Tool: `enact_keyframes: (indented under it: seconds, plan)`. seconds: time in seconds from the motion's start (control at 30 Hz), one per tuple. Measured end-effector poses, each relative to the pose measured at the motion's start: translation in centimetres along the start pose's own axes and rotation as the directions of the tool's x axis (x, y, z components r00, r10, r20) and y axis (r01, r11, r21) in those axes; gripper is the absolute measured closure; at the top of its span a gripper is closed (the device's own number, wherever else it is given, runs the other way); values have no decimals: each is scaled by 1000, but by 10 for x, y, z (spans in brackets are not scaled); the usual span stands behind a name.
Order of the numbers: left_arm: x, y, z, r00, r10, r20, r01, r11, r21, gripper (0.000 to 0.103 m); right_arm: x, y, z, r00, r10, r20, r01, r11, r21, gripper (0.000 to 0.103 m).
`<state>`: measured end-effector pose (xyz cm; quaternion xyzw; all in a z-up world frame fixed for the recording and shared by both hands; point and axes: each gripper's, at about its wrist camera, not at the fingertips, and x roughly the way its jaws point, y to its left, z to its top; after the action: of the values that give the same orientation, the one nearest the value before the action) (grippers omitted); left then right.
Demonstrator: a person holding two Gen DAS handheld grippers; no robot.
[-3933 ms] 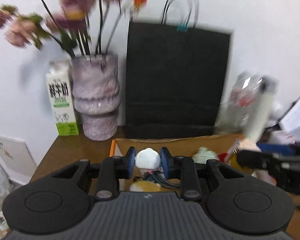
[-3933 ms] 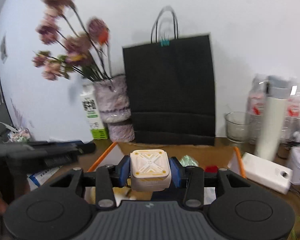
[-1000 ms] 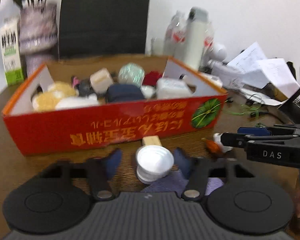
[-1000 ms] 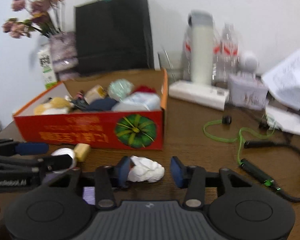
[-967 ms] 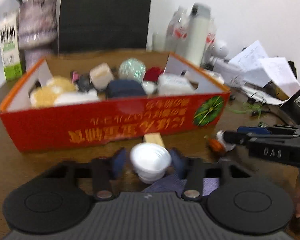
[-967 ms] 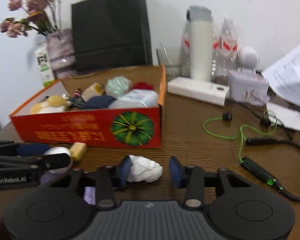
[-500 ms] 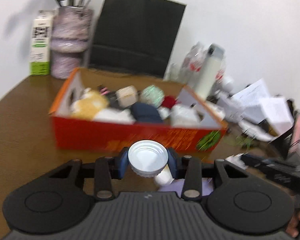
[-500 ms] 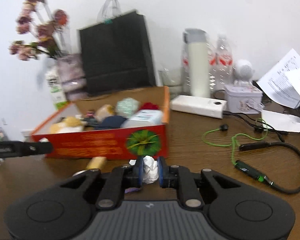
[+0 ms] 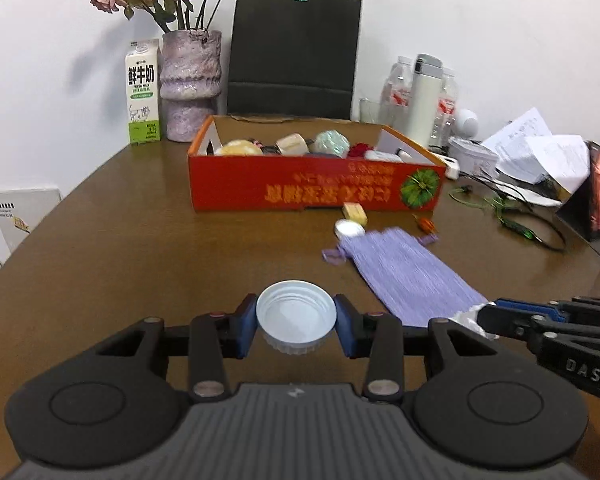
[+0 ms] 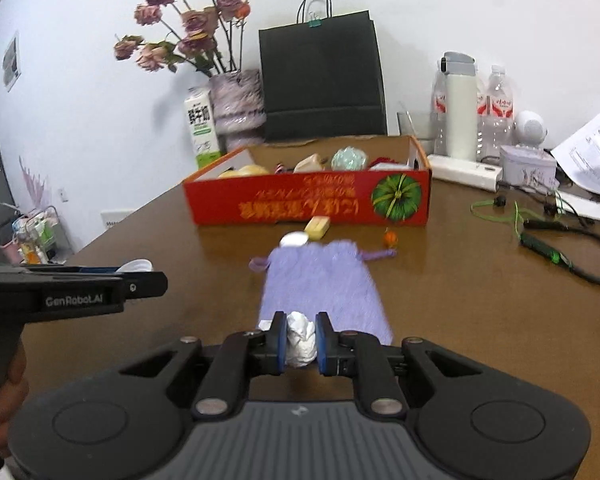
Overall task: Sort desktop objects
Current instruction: 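Carry the bottle cap and tissue into the box while both tools release them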
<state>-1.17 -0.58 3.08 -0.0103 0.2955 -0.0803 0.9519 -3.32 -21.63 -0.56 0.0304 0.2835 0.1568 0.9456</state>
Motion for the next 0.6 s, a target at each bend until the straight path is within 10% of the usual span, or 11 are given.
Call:
enact_keyframes:
  seconds: [0.6]
  plan:
    - [-65,-5,-48,991,82,103,-82,997,-4,62,-65,14,-40,994,-66,92,66,998,4,90]
